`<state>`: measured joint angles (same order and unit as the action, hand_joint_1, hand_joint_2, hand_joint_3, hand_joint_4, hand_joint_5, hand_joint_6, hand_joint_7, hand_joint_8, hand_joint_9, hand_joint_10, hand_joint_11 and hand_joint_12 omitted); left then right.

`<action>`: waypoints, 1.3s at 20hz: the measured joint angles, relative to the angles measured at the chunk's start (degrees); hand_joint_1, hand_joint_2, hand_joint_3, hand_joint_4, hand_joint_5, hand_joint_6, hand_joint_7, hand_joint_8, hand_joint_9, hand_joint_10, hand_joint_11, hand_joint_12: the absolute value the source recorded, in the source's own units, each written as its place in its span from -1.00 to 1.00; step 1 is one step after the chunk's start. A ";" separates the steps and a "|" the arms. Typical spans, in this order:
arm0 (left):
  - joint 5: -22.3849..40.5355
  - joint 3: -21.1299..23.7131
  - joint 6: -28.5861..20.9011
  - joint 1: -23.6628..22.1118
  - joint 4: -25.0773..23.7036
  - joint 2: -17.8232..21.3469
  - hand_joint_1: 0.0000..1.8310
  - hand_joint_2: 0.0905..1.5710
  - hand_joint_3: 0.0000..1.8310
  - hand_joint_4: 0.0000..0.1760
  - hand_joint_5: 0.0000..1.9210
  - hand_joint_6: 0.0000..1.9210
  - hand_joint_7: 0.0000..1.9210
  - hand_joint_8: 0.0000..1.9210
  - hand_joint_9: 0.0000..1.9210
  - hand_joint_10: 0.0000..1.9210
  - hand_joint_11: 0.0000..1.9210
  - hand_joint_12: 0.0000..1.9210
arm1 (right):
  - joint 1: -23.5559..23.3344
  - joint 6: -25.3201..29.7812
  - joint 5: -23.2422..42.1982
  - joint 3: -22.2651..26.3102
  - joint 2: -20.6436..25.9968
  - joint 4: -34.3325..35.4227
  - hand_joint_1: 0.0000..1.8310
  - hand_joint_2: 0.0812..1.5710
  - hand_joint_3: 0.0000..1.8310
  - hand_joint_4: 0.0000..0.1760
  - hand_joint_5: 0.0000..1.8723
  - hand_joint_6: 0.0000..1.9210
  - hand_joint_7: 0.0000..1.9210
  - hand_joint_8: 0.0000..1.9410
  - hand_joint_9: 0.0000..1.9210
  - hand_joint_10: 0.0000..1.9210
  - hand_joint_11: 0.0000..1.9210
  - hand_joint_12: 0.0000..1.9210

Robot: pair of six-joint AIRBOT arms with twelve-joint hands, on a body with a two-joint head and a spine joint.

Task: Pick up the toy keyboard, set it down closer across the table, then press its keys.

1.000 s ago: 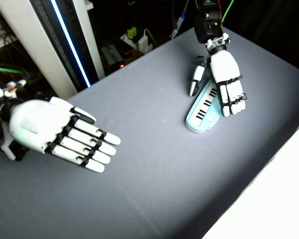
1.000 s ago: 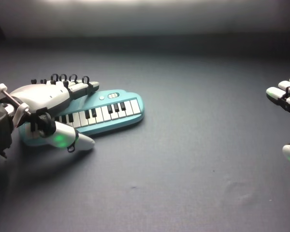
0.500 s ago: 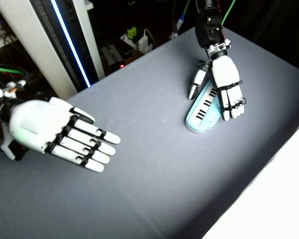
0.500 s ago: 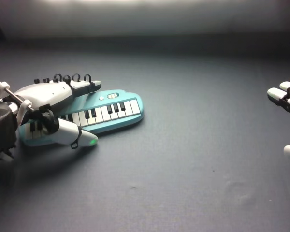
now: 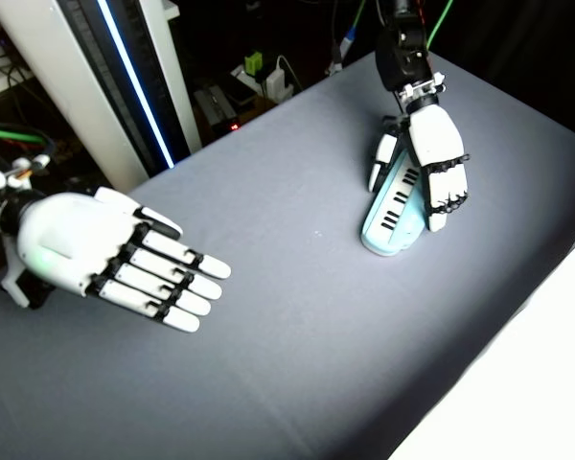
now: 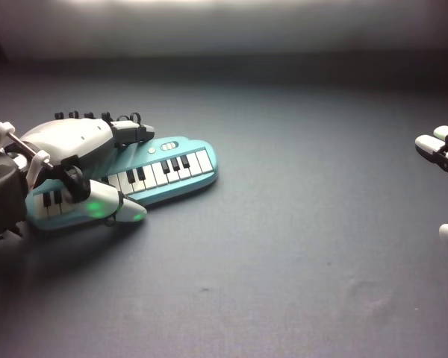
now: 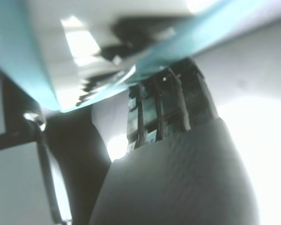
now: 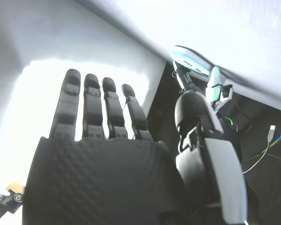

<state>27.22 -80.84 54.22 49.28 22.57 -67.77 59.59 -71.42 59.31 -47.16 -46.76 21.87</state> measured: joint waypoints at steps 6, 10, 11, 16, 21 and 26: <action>1.42 3.89 -1.11 -0.20 -5.68 1.75 0.61 0.43 -1.00 -1.00 -0.90 0.19 -0.93 0.42 -0.69 0.86 -0.43 1.00 | 0.00 0.00 0.00 0.00 0.00 -0.11 -0.86 0.75 -1.00 -0.74 -1.00 -1.00 -1.00 -1.00 -1.00 -1.00 -1.00 -1.00; 2.40 6.51 -6.32 -0.90 -14.56 2.43 0.61 0.42 -1.00 -1.00 -0.93 0.32 -0.96 0.54 -0.76 0.89 -0.53 1.00 | 0.00 0.11 0.07 0.00 0.00 0.00 -0.88 0.75 -1.00 -0.78 -1.00 -1.00 -1.00 -1.00 -1.00 -1.00 -1.00 -1.00; 2.75 7.17 -8.15 -1.64 -18.10 2.47 0.59 0.44 -0.99 -0.90 -0.96 0.39 -0.97 0.59 -0.80 0.90 -0.56 1.00 | 0.00 0.42 0.28 0.00 0.00 -0.09 -0.89 0.75 -1.00 -0.79 -1.00 -1.00 -1.00 -1.00 -1.00 -1.00 -1.00 -1.00; 5.07 7.28 -17.31 -5.14 -31.28 -0.48 0.58 0.45 -0.99 -0.87 -0.97 0.42 -0.98 0.60 -0.81 0.91 -0.57 1.00 | 0.00 0.70 0.92 0.85 0.90 -0.48 -0.89 0.75 -1.00 -0.79 -1.00 -1.00 -1.00 -1.00 -1.00 -1.00 -1.00 -1.00; 3.96 5.11 -23.06 -9.09 -39.30 -7.21 0.53 0.40 -1.00 -1.00 -0.88 0.24 -0.90 0.50 -0.69 0.74 -0.53 0.90 | 0.00 2.16 4.31 1.60 1.70 -2.05 -0.93 0.73 -1.00 -0.41 -1.00 -1.00 -1.00 -1.00 -1.00 -1.00 -1.00 -1.00; -0.44 2.19 -24.26 -11.54 -42.97 -12.98 0.53 0.40 -1.00 -1.00 -0.88 0.24 -0.89 0.50 -0.69 0.74 -0.53 0.90 | 0.00 2.97 4.98 1.64 1.70 -3.37 -0.93 0.73 -1.00 -0.41 -1.00 -1.00 -1.00 -1.00 -1.00 -1.00 -1.00 -1.00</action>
<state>26.79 -78.65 29.95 37.74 -20.40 -80.75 59.59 -68.45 64.29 -45.52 -45.06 18.50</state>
